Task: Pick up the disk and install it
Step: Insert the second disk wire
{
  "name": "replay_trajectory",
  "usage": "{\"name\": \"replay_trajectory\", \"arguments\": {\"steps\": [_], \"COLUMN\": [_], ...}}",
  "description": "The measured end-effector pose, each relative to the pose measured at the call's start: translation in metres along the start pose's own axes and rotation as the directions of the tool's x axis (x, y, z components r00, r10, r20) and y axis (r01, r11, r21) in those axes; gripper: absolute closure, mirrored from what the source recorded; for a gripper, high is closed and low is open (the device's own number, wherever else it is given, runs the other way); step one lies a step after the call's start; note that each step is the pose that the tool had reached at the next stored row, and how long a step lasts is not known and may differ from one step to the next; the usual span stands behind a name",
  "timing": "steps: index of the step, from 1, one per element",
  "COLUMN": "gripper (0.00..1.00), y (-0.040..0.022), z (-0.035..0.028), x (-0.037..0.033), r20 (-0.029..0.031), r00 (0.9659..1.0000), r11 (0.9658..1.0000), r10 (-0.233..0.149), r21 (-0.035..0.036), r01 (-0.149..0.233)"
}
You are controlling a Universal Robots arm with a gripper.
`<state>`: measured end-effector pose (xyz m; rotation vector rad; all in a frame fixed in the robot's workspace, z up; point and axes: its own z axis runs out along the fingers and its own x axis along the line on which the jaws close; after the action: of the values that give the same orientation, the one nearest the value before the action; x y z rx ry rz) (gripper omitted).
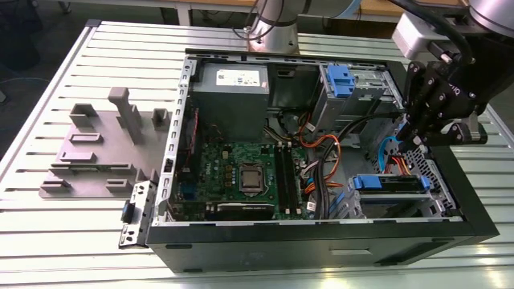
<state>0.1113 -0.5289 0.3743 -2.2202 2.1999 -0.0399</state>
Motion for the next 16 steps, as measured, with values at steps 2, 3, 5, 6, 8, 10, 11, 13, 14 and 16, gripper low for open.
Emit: {"name": "replay_trajectory", "arguments": {"steps": [2, 3, 5, 6, 8, 10, 11, 13, 14, 16], "gripper": [0.76, 0.76, 0.76, 0.76, 0.76, 0.75, 0.69, 0.69, 0.69, 0.69], "y": [-0.0002, -0.0003, -0.0006, -0.0008, -0.0008, -0.0009, -0.0009, -0.0009, -0.0008, -0.0008], "z": [0.0002, 0.0005, 0.0011, 0.0015, 0.0022, 0.003, 0.0035, 0.0045, 0.0052, 0.0079], "x": [0.0, 0.0, 0.0, -0.0001, -0.0001, -0.0002, -0.0002, -0.0003, -0.0003, -0.0004], "r20": [0.0, 0.0002, 0.0006, 0.0007, 0.0007, 0.001, 0.0011, 0.0012, 0.0013, 0.0008], "r00": [1.0, 1.0, 0.9999, 0.9999, 0.9997, 0.9995, 0.9994, 0.9993, 0.9992, 0.9989], "r11": [1.0, 1.0, 0.9999, 0.9999, 0.9997, 0.9995, 0.9994, 0.9993, 0.9992, 0.9989], "r10": [-0.005, -0.007, -0.013, -0.017, -0.025, -0.031, -0.034, -0.039, -0.041, -0.047], "r21": [-0.0003, -0.0004, -0.0008, -0.001, -0.0011, -0.0011, -0.0011, -0.0011, -0.001, -0.001], "r01": [0.005, 0.007, 0.013, 0.017, 0.025, 0.031, 0.034, 0.039, 0.041, 0.047]}}
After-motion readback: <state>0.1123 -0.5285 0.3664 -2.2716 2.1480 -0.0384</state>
